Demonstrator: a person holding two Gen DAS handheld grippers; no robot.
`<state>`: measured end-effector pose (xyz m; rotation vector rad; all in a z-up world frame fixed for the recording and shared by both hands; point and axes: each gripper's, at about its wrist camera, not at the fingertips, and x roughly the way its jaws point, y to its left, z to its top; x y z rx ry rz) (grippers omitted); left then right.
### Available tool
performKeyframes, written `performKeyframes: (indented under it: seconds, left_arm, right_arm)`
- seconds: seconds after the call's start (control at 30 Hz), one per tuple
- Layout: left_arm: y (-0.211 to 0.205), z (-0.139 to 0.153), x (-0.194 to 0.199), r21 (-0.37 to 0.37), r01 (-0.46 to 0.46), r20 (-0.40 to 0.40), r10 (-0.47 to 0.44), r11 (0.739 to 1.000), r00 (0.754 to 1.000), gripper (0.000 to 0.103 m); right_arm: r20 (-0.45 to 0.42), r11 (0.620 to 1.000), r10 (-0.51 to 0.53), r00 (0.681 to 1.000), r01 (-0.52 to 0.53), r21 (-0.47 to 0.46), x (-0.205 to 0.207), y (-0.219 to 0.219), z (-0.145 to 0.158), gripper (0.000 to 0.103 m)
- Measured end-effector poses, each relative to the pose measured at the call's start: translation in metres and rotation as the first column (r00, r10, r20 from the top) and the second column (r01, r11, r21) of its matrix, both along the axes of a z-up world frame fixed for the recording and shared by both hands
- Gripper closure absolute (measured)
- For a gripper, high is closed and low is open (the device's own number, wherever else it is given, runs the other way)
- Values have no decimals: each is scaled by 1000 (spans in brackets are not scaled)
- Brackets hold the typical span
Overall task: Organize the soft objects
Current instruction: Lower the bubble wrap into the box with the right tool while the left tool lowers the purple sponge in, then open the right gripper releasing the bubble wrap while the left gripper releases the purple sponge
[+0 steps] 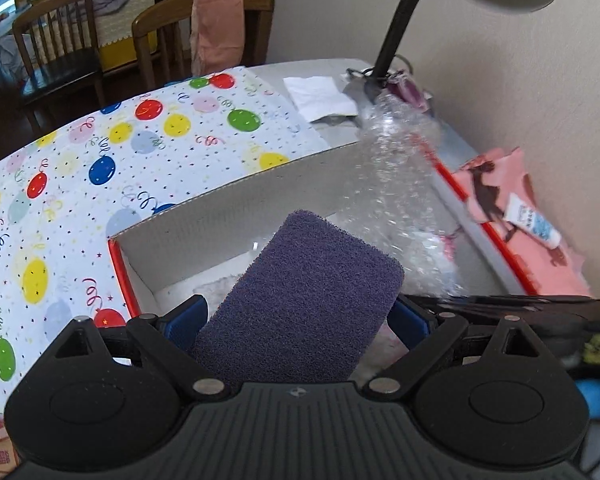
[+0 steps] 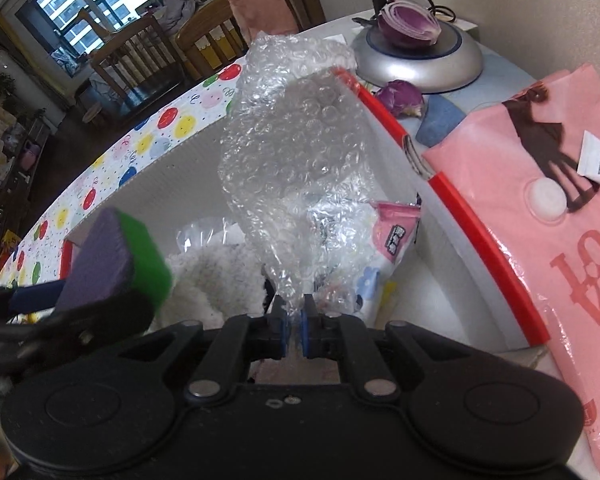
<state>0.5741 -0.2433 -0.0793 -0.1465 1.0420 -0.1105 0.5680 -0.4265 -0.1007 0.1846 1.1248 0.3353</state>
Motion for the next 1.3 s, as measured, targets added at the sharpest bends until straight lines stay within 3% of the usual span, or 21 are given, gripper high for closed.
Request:
performKeyframes:
  seconds: [0.3, 0.73, 0.93, 1.3]
  left_arm:
    - [1, -24, 16, 17, -13, -51, 13, 1000, 999, 6]
    - [-3, -37, 10, 8, 26, -92, -25, 1000, 995, 6]
    - [-1, -28, 0, -17, 24, -61, -25, 1000, 998, 0]
    - [11, 4, -26, -64, 20, 46, -17, 998, 999, 0]
  right_arm:
    - [7, 996, 88, 996, -88, -27, -21, 1, -1, 93]
    - [48, 985, 167, 985, -165, -47, -32, 5, 12, 62]
    - [79, 980, 195, 978, -190, -65, -40, 5, 22, 47]
    - [157, 963, 265, 951, -255, -82, -64, 6, 55, 36]
